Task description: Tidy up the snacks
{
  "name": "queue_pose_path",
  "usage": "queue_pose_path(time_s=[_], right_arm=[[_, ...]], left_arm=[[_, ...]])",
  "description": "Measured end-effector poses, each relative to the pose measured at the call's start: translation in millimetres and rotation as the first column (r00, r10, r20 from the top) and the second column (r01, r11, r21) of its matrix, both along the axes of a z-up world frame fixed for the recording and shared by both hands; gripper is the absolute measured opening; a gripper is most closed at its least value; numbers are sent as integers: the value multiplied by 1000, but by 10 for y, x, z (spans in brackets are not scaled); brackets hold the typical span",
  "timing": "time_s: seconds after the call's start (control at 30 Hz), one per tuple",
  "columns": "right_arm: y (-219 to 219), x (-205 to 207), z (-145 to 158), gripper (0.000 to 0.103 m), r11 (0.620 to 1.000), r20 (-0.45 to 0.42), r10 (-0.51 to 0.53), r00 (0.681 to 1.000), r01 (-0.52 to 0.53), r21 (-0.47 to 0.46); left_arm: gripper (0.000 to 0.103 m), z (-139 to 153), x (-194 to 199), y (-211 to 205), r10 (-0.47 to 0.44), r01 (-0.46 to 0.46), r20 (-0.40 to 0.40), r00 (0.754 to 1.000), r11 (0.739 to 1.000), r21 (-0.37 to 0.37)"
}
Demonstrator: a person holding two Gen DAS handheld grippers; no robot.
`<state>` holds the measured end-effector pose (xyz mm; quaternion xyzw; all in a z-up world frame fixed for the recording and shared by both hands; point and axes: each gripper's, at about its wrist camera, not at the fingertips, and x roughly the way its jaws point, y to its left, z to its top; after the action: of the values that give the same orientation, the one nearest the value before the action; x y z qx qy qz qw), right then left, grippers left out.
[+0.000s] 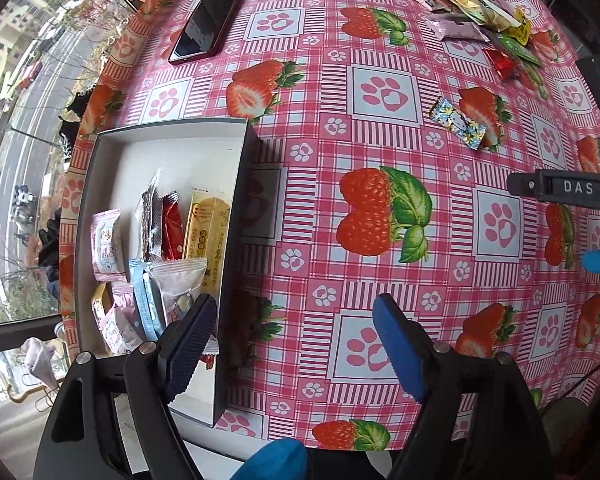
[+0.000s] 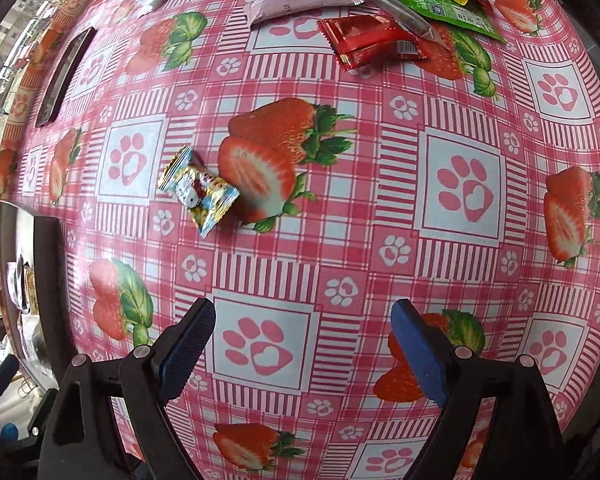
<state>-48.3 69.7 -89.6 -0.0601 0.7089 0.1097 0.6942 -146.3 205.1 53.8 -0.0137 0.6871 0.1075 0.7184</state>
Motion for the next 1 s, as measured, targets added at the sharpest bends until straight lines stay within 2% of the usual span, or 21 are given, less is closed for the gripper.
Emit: queue_pose_path(time_s=[0.1, 0.27, 0.37, 0.5, 0.63, 0.87, 1.0], right_arm=[[101, -442, 120, 90, 999, 3, 37, 999, -37, 26], [936, -1098, 326, 90, 988, 30, 149, 988, -150, 40], [1357, -1327, 474, 90, 977, 39, 205, 978, -207, 55], [1731, -1583, 492, 91, 961, 36, 266, 963, -268, 70], [2035, -1703, 405, 91, 953, 23, 293, 956, -294, 76], [2525, -1630, 285, 91, 953, 16, 295, 955, -295, 63], [2798, -1712, 270, 91, 956, 20, 286, 958, -287, 53]], left_arm=[[83, 22, -7, 58, 19, -19, -6, 1000, 1000, -13], [83, 63, -72, 181, 39, -39, -2, 999, 999, 16], [83, 75, -162, 306, 61, -61, -1, 998, 998, 24], [83, 78, -317, 508, 78, -78, 3, 997, 996, 37], [83, 40, -485, 766, 90, -90, 3, 996, 996, 23], [83, -61, -749, 1284, 74, -74, -24, 997, 997, 5], [83, -89, -850, 1529, 41, -41, -16, 999, 999, 26]])
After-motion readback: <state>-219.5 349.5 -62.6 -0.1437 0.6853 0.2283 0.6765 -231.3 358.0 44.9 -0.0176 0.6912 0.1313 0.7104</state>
